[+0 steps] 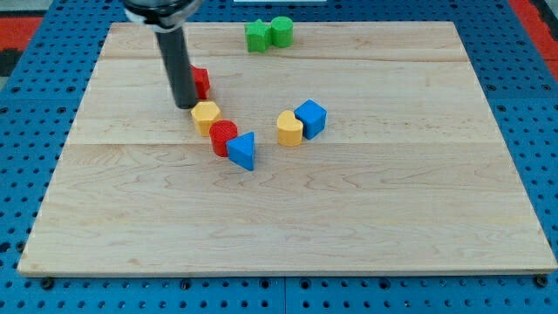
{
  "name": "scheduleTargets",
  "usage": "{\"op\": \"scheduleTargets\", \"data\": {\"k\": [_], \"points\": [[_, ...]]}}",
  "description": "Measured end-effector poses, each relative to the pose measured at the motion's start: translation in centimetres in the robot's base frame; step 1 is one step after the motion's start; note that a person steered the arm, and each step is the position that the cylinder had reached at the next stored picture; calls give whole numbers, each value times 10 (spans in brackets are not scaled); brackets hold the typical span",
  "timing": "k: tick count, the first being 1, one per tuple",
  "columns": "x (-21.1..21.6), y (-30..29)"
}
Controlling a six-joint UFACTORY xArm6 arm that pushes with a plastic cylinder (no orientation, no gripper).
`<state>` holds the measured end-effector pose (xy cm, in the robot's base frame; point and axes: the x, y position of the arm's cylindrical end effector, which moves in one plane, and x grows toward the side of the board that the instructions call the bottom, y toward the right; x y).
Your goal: Push the red star closer to green circle
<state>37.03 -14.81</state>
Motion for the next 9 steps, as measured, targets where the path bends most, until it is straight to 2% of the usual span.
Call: {"op": "scheduleTargets", "data": {"k": [2,4,6,9], "points": [[-40,-12],[-39,-18],[-40,30],[-71,113]]}}
